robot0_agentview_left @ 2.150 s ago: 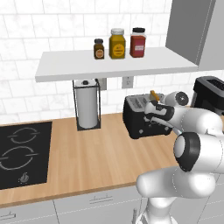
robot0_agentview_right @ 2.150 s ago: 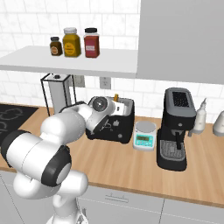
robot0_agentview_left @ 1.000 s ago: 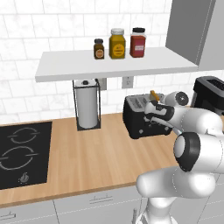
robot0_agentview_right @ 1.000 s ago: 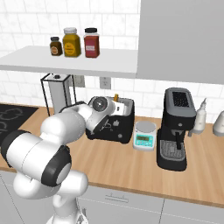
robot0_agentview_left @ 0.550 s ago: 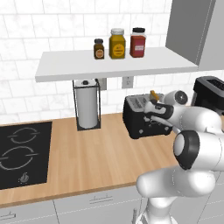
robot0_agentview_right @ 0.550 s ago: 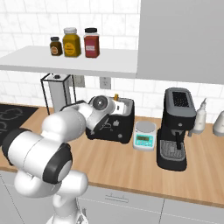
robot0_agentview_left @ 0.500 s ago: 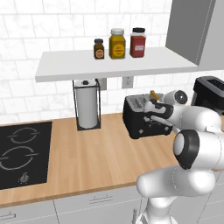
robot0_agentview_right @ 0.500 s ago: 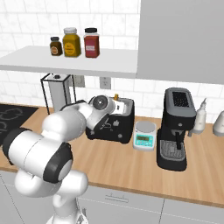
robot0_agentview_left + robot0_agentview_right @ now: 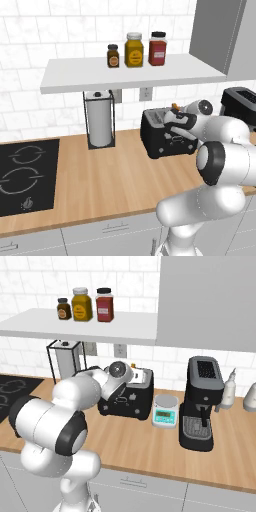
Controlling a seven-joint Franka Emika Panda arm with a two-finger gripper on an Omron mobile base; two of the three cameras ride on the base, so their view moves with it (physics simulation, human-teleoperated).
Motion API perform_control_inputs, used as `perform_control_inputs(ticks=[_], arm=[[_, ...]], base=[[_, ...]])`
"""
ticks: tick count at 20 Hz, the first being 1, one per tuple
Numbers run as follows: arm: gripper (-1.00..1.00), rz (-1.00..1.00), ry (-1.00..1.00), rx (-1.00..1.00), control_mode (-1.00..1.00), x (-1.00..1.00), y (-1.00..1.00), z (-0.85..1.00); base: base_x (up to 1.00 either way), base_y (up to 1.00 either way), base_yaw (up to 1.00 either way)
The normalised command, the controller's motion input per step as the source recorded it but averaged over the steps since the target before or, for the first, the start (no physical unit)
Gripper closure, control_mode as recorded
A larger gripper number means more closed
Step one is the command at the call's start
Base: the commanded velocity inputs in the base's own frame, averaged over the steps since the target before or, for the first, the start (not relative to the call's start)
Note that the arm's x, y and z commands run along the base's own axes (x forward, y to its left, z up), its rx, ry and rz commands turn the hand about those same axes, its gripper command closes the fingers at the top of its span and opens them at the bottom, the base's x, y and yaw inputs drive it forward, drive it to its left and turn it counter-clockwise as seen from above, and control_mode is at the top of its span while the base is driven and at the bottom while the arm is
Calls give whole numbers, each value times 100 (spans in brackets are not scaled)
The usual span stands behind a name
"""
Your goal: Start the toaster. Once the lever pops up, take the bread to the plate on the dining counter.
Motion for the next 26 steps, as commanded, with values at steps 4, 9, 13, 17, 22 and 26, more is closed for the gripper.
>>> perform_control_inputs(ticks=[4, 9, 13, 17, 22, 26], arm=[[-100, 2, 0, 0, -100, 4, -2, 0], [-100, 0, 0, 0, -100, 6, 0, 0], [-100, 0, 0, 0, -100, 2, 0, 0], [100, 0, 0, 0, -100, 0, 0, 0], [100, 0, 0, 0, -100, 0, 0, 0], [100, 0, 0, 0, -100, 0, 0, 0]], base=[[0, 0, 0], [0, 0, 0], [0, 0, 0], [0, 0, 0], [0, 0, 0], [0, 0, 0]])
